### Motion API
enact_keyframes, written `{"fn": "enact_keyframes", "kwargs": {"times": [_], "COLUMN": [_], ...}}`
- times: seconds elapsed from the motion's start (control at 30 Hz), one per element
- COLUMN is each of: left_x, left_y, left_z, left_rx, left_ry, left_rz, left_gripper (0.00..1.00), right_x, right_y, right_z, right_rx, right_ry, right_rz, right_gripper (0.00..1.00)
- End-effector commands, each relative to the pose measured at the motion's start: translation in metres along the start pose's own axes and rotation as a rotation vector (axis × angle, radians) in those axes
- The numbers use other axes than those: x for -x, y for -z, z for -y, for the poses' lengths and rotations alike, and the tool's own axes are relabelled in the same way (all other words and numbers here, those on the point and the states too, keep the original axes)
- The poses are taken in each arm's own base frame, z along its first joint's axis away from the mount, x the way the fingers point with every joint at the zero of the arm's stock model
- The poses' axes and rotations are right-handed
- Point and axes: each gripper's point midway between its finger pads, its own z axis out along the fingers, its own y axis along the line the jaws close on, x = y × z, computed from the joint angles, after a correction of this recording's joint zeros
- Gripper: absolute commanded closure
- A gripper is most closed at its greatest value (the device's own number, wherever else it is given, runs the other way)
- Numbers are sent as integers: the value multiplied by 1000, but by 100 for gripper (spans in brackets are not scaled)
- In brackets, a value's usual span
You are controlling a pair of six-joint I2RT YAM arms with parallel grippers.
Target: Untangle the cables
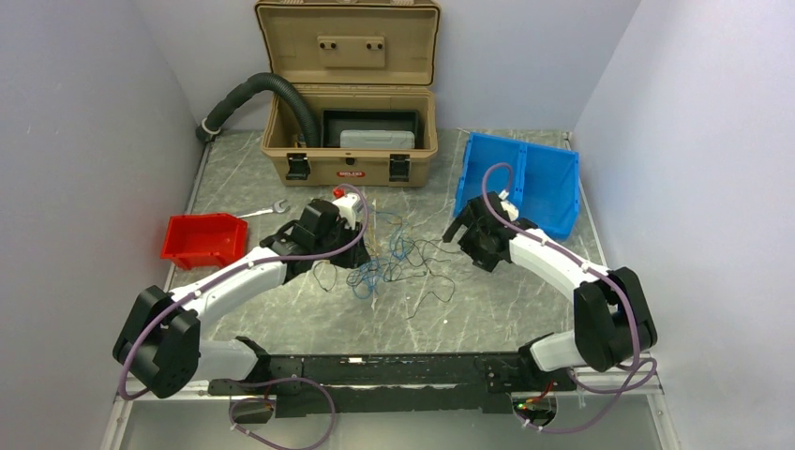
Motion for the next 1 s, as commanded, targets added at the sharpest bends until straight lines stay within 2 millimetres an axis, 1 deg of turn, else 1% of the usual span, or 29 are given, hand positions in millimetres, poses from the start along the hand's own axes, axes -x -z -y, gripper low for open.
{"fn": "enact_keyframes", "kwargs": {"times": [0.0, 0.03, 0.07, 0.2, 0.37, 0.57, 0.73, 0.87, 0.97], "left_x": [23, 23, 23, 22, 21, 15, 13, 13, 14], "left_y": [2, 2, 2, 3, 5, 9, 10, 11, 13], "left_z": [16, 16, 16, 15, 16, 13, 13, 13, 13], "left_rx": [-56, -57, -56, -52, -59, -54, -52, -53, -51], "left_ry": [-29, -29, -28, -32, -35, -38, -42, -45, -48], "left_rz": [59, 59, 60, 60, 65, 64, 65, 70, 73], "left_gripper": [71, 71, 70, 71, 71, 70, 70, 70, 70], "right_x": [10, 10, 12, 5, -1, -3, 0, 7, 9], "right_y": [1, -1, -1, -8, -18, -32, -42, -43, -46], "right_z": [-3, 0, 0, 0, -5, -10, -19, -16, -11], "right_rx": [-68, -111, -137, -199, -198, -202, -236, -331, -367], "right_ry": [-108, -116, -119, -125, -141, -139, -150, -130, -128], "right_rz": [53, 55, 56, 29, 17, 2, -2, 37, 55], "right_gripper": [0, 0, 0, 0, 0, 0, 0, 0, 0]}}
